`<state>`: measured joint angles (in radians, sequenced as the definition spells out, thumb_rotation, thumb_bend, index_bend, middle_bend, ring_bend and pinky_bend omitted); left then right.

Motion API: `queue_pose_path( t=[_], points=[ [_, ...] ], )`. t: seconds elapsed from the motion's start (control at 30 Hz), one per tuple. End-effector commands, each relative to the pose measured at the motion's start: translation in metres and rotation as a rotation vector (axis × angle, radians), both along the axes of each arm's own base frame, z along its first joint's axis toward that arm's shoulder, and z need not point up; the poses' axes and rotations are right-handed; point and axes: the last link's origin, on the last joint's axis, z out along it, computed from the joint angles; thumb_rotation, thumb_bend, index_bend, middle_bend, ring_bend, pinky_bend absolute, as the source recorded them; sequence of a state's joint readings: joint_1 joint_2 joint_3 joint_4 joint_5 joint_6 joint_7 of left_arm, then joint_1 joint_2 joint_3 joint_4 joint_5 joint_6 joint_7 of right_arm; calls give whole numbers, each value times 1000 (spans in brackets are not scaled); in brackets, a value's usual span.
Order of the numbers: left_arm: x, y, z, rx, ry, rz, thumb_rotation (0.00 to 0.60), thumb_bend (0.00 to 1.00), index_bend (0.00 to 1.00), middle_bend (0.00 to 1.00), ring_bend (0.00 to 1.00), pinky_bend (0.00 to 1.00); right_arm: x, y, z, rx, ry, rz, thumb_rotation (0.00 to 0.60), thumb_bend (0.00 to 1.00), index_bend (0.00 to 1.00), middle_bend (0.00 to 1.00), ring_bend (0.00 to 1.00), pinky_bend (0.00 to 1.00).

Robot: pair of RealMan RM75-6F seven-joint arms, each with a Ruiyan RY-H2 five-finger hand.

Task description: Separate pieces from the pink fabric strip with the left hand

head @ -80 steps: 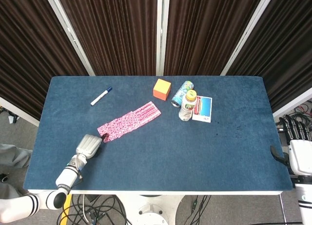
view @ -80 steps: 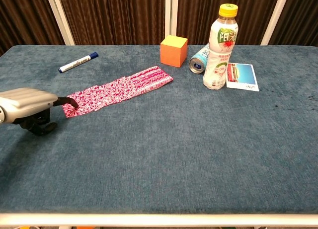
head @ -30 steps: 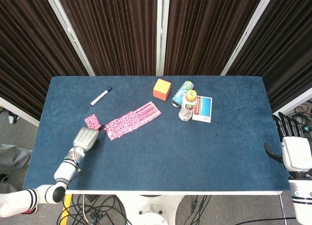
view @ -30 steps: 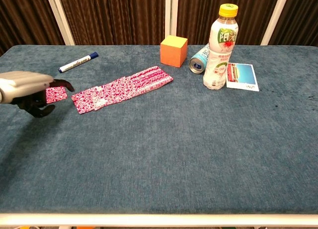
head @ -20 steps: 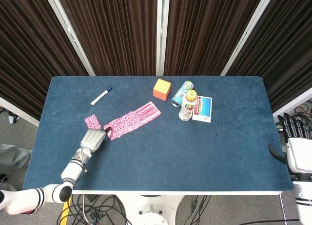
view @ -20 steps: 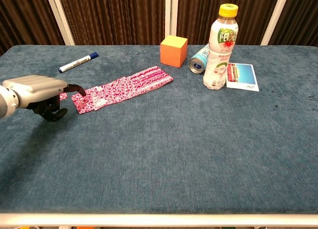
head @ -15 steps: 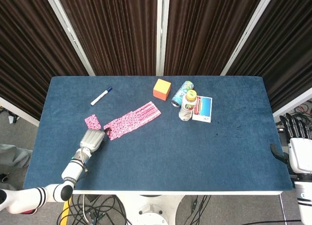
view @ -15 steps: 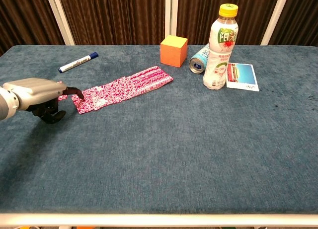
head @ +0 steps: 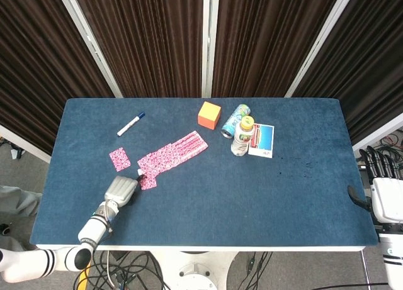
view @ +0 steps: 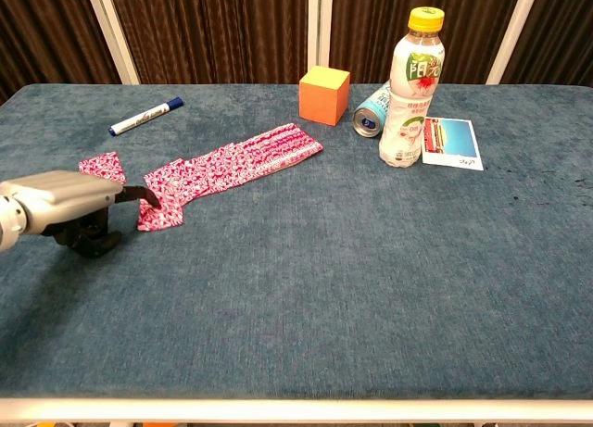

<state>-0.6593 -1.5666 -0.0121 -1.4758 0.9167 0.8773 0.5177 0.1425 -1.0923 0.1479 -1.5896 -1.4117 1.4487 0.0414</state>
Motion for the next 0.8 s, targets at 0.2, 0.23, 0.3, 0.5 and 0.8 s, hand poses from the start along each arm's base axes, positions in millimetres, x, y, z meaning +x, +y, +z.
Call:
queue_pose_path(
  t=[0.2, 0.23, 0.3, 0.5, 0.8],
  points=[
    [14, -26, 2, -41, -41, -53, 600, 582, 164, 999, 973, 962, 0, 0, 0, -2, -1, 1, 600, 243, 0, 0, 0, 0],
    [15, -29, 2, -47, -44, -60, 600, 582, 166, 999, 973, 962, 0, 0, 0, -1, -1, 0, 600, 243, 0, 0, 0, 0],
    [17, -38, 2, -67, -44, -78, 600, 585, 172, 999, 974, 962, 1, 0, 0, 2, -3, 2, 600, 243, 0, 0, 0, 0],
    [18, -55, 1, -102, -53, -87, 600, 586, 174, 999, 974, 962, 2, 1, 0, 2, -5, 8, 600, 243, 0, 0, 0, 0],
    [32, -35, 33, 51, -110, -117, 600, 598, 176, 994, 973, 961, 1, 3, 2, -7, -8, 13, 600, 243, 0, 0, 0, 0]
  ],
)
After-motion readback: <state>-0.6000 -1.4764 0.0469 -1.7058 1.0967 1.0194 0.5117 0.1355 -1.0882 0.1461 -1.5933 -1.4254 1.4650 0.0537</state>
